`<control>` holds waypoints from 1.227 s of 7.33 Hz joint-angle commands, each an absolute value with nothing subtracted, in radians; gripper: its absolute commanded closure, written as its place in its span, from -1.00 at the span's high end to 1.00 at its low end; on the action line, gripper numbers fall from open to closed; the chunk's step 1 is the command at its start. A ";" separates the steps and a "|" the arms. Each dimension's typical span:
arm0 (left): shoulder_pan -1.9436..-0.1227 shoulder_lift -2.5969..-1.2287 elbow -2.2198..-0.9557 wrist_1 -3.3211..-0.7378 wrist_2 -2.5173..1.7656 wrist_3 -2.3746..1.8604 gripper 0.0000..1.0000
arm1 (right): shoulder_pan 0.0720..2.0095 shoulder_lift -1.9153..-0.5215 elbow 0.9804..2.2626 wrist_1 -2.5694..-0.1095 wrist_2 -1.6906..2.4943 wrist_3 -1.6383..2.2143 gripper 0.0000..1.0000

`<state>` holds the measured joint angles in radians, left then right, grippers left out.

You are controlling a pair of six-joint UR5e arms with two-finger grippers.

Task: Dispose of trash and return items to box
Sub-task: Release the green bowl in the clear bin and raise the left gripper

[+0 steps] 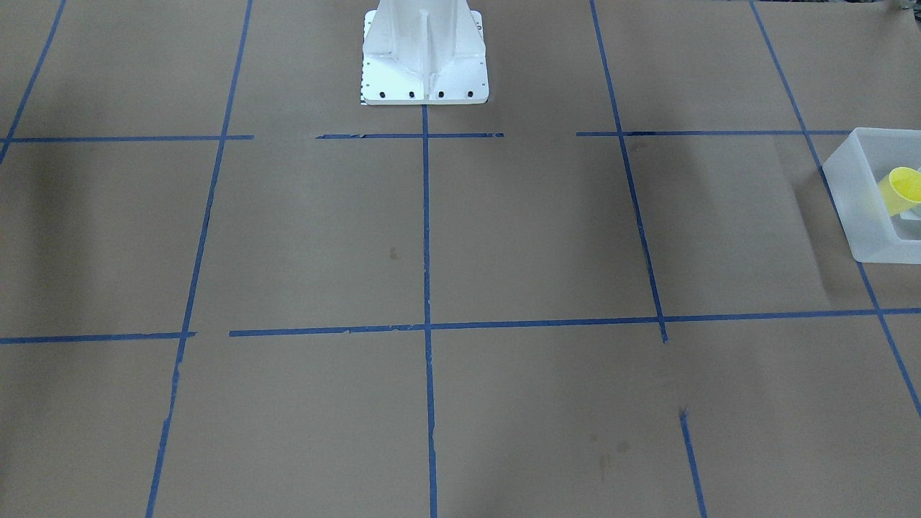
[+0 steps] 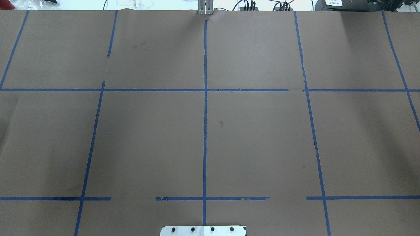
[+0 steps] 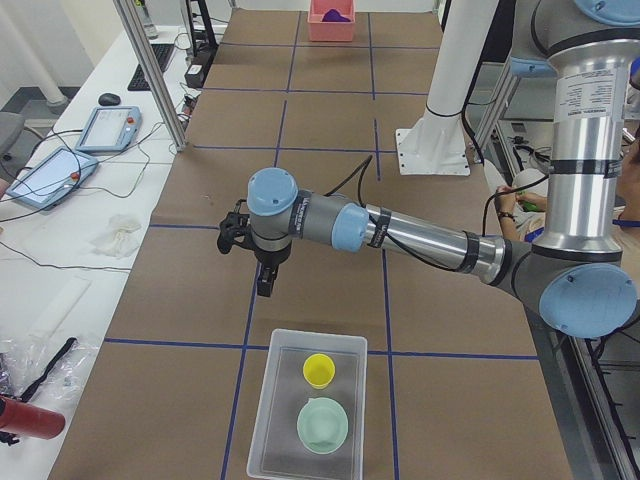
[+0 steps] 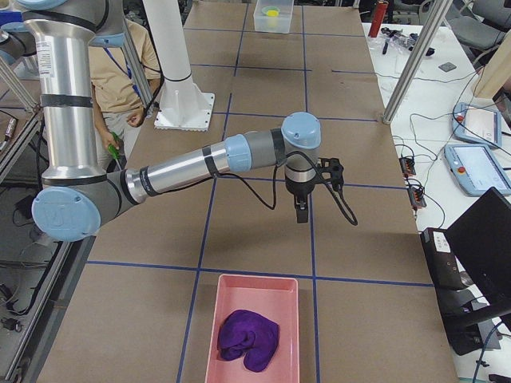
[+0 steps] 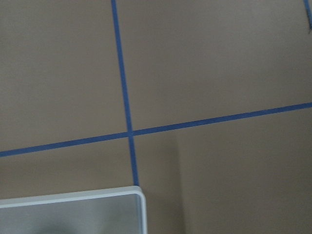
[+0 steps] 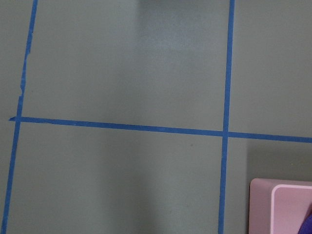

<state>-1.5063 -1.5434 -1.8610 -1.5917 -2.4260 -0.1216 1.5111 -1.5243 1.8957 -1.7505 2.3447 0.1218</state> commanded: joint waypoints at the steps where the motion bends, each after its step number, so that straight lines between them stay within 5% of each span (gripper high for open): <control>1: -1.458 -1.537 -1.862 -1.615 -2.430 -0.158 1.00 | 1.485 -1.491 1.844 -1.799 2.349 0.120 1.00; 7: -1.469 -1.444 -1.903 -1.606 -2.421 -0.225 1.00 | 1.473 -1.468 1.795 -1.793 2.347 0.112 1.00; 9: -1.569 -1.338 -1.910 -1.618 -2.302 0.095 1.00 | 1.473 -1.466 1.793 -1.793 2.345 0.106 1.00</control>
